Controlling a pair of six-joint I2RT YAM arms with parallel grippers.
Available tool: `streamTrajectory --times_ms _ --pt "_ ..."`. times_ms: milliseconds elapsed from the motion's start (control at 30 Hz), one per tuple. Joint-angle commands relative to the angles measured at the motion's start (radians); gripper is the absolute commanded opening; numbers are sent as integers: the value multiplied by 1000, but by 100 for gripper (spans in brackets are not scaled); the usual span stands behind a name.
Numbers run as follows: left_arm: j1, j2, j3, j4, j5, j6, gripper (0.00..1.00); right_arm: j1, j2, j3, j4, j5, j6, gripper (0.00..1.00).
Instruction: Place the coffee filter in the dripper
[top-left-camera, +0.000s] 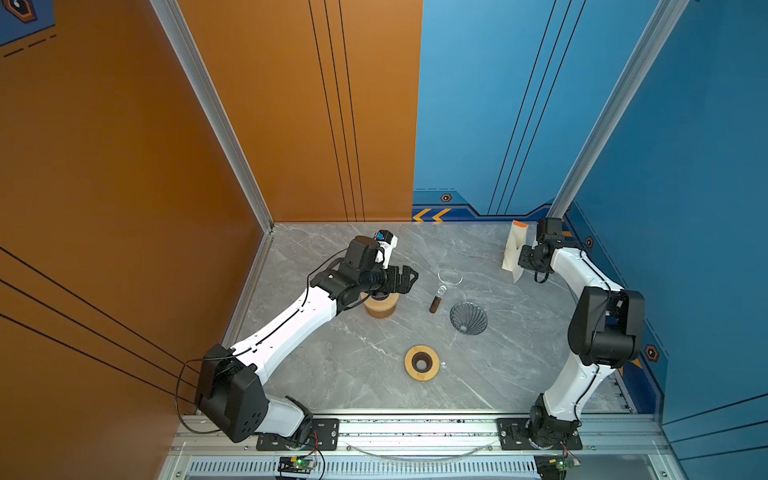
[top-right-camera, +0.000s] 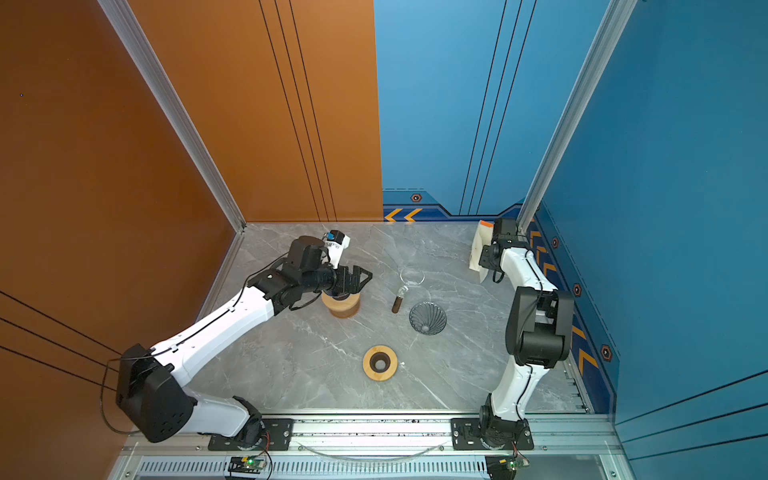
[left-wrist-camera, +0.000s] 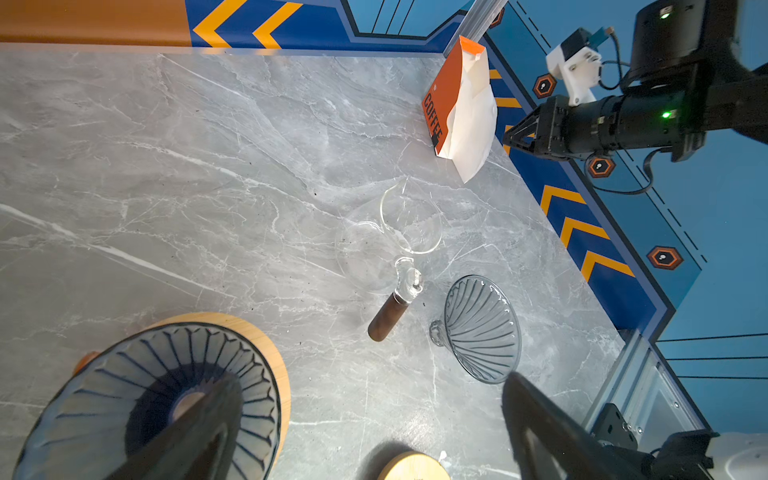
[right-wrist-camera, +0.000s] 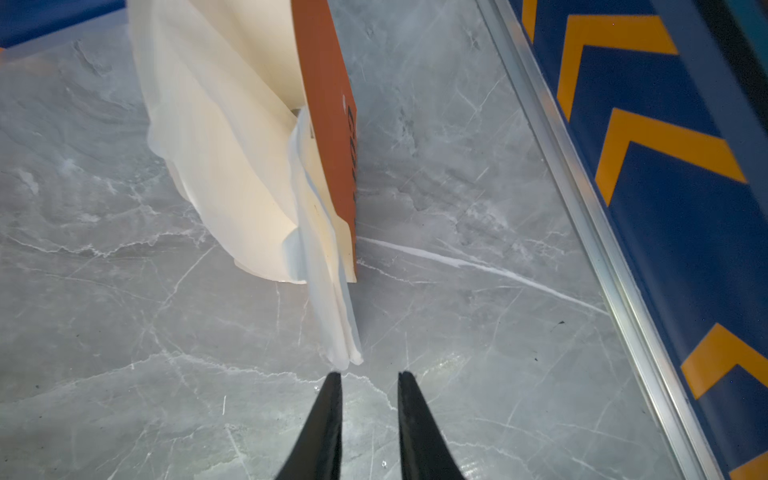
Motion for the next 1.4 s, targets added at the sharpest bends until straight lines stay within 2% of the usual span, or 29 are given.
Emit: streamTrajectory --times_ms 0,467,900,1167,1367 --pt "-11 1 32 -15 -17 12 98 -15 32 28 -12 -40 -7 23" --pt "-17 34 57 -27 -16 12 98 -29 135 120 7 -91 0 23" --pt "-18 48 74 -40 -13 11 98 -29 191 167 25 -74 13 22" --pt "-23 52 79 -46 -15 8 98 -29 234 185 52 -73 24 18" --pt "-25 55 80 -47 -18 7 98 -29 227 181 56 -79 34 11"
